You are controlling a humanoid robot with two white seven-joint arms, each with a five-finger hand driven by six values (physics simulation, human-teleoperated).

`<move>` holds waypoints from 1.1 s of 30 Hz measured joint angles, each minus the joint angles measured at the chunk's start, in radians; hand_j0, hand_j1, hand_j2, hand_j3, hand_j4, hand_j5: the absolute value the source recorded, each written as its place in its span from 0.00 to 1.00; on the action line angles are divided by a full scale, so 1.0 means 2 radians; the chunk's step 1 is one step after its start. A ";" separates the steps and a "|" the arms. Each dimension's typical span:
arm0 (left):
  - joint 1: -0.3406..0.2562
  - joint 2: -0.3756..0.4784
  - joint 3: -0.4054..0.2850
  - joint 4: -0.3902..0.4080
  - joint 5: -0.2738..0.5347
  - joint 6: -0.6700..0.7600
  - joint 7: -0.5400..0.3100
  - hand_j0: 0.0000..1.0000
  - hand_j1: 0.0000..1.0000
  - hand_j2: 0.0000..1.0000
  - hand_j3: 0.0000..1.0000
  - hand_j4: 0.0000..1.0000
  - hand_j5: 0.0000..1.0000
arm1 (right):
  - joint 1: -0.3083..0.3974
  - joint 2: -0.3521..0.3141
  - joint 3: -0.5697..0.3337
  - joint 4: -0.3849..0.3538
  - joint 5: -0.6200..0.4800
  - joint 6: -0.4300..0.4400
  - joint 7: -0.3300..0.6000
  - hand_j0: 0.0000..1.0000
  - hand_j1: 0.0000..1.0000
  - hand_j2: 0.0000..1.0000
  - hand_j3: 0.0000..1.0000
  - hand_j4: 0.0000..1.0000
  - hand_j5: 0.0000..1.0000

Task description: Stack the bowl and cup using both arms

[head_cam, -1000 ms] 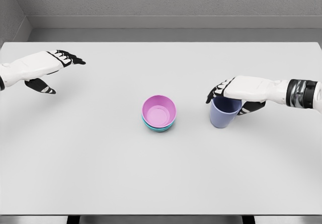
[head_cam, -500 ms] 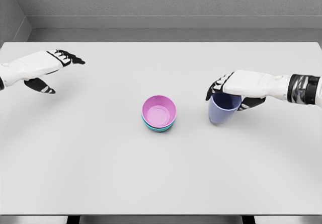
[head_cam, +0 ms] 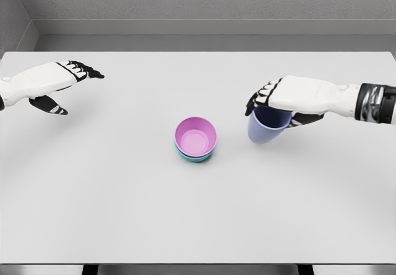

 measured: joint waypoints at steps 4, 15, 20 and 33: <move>0.000 0.000 0.000 0.000 0.000 0.000 0.000 1.00 1.00 1.00 1.00 1.00 1.00 | -0.007 0.002 -0.001 -0.008 -0.001 -0.001 0.000 0.64 0.64 0.64 0.64 0.64 0.64; 0.000 0.001 0.000 0.001 0.000 0.000 0.000 1.00 1.00 1.00 1.00 1.00 1.00 | -0.025 0.013 -0.002 -0.015 -0.001 -0.002 0.000 0.64 0.64 0.64 0.64 0.64 0.64; 0.000 0.001 0.000 0.001 0.000 0.000 0.000 1.00 1.00 1.00 1.00 1.00 1.00 | -0.033 0.028 0.000 -0.017 -0.001 -0.004 0.000 0.64 0.64 0.64 0.64 0.64 0.64; 0.000 0.001 0.000 0.001 -0.001 0.000 0.000 1.00 1.00 1.00 1.00 1.00 1.00 | -0.044 0.070 0.008 -0.018 -0.002 -0.005 0.000 0.64 0.64 0.64 0.64 0.64 0.64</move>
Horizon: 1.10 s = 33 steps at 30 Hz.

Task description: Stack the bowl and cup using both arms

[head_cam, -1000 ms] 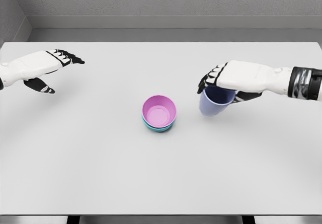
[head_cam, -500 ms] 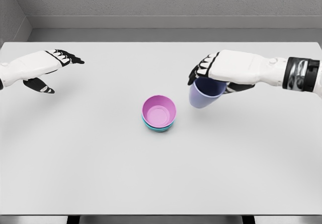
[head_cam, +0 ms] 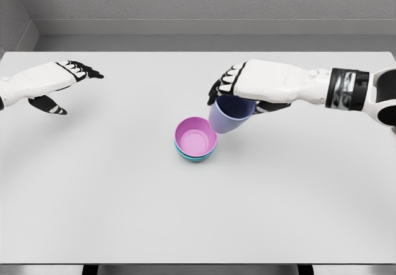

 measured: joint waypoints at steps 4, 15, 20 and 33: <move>0.000 0.000 0.000 0.000 0.000 0.000 0.000 1.00 1.00 1.00 1.00 1.00 1.00 | -0.002 0.013 0.008 0.000 0.000 0.002 0.000 0.64 0.64 0.64 0.64 0.64 0.64; 0.005 0.004 0.007 0.000 0.001 0.000 -0.001 1.00 1.00 1.00 1.00 1.00 1.00 | -0.008 0.031 0.028 0.003 0.004 0.007 0.000 0.64 0.64 0.64 0.64 0.64 0.64; 0.009 0.004 0.013 -0.001 0.001 0.000 -0.001 1.00 1.00 1.00 1.00 1.00 1.00 | -0.008 0.034 0.037 0.011 0.007 0.007 0.000 0.64 0.64 0.64 0.64 0.64 0.64; 0.025 0.006 0.038 -0.001 0.001 0.000 -0.005 1.00 1.00 1.00 1.00 1.00 1.00 | -0.012 0.050 0.051 0.026 0.008 0.008 0.000 0.64 0.64 0.64 0.64 0.64 0.64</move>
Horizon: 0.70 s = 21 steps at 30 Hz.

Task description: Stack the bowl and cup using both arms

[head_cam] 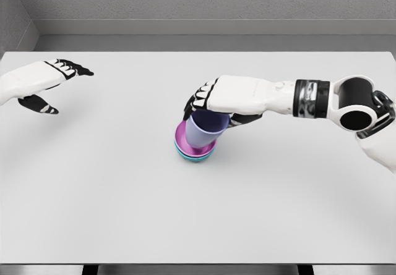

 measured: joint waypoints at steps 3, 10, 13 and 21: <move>0.004 0.000 0.006 -0.001 0.001 0.000 -0.004 1.00 1.00 1.00 1.00 1.00 1.00 | 0.000 0.003 0.003 0.003 0.000 0.000 0.000 0.64 0.64 0.64 0.64 0.64 0.64; 0.005 0.000 0.013 -0.001 0.001 0.000 -0.007 1.00 1.00 1.00 1.00 1.00 1.00 | 0.000 0.005 0.009 0.012 0.001 0.000 0.000 0.65 0.65 0.65 0.65 0.65 0.65; 0.005 -0.001 0.013 -0.001 0.001 0.000 -0.008 1.00 1.00 1.00 1.00 1.00 1.00 | 0.000 0.007 0.010 0.013 0.000 0.003 0.000 0.99 0.99 0.99 0.99 0.99 0.99; 0.005 -0.004 0.013 -0.003 0.000 0.000 -0.016 1.00 1.00 1.00 1.00 1.00 1.00 | -0.002 0.009 0.017 0.011 0.000 0.023 0.000 0.99 0.99 0.99 0.99 0.99 0.99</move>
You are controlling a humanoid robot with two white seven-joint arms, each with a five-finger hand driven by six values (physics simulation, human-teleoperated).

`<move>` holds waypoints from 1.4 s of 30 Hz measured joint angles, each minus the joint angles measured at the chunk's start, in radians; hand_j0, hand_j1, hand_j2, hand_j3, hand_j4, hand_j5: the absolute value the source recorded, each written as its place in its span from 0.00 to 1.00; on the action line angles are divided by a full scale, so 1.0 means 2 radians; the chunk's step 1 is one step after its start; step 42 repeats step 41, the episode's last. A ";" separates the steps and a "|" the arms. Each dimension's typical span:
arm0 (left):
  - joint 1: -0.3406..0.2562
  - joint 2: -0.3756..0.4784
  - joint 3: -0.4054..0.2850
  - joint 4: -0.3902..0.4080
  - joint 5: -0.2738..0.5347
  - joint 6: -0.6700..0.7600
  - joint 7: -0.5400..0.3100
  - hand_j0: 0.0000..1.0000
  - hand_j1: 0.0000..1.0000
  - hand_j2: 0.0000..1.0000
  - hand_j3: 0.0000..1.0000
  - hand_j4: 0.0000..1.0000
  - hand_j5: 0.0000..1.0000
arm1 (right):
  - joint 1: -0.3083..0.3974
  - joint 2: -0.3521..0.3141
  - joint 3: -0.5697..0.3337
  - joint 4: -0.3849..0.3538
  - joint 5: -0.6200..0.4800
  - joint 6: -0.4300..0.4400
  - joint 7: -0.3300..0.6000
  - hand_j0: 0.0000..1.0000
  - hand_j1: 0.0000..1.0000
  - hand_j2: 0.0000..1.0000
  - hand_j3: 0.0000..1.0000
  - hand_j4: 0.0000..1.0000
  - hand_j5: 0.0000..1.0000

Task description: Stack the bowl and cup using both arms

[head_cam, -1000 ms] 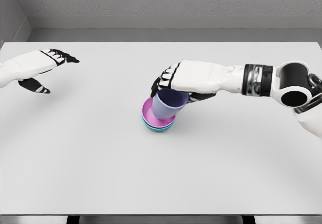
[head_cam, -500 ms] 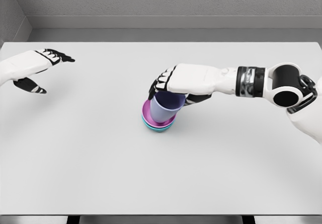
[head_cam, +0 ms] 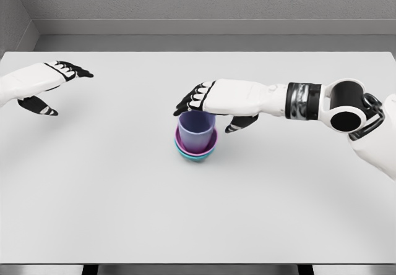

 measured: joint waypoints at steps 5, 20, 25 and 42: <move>0.000 -0.001 -0.001 0.000 -0.001 0.000 -0.002 1.00 1.00 1.00 1.00 1.00 1.00 | -0.002 0.000 0.003 0.000 0.000 0.001 0.000 0.99 0.99 0.99 0.99 0.99 0.99; -0.001 -0.002 -0.002 0.003 -0.004 0.000 -0.002 1.00 1.00 1.00 1.00 1.00 1.00 | 0.044 -0.082 -0.116 -0.032 -0.007 -0.070 0.000 1.00 1.00 1.00 1.00 1.00 1.00; -0.001 -0.003 -0.002 0.003 -0.004 0.000 -0.002 1.00 1.00 1.00 1.00 1.00 1.00 | 0.067 -0.098 -0.156 -0.018 -0.009 -0.094 0.000 1.00 1.00 1.00 1.00 1.00 1.00; -0.001 -0.003 -0.003 0.003 -0.004 0.000 -0.002 1.00 1.00 1.00 1.00 1.00 1.00 | 0.088 -0.112 -0.181 0.034 -0.009 -0.100 0.000 1.00 1.00 1.00 1.00 1.00 1.00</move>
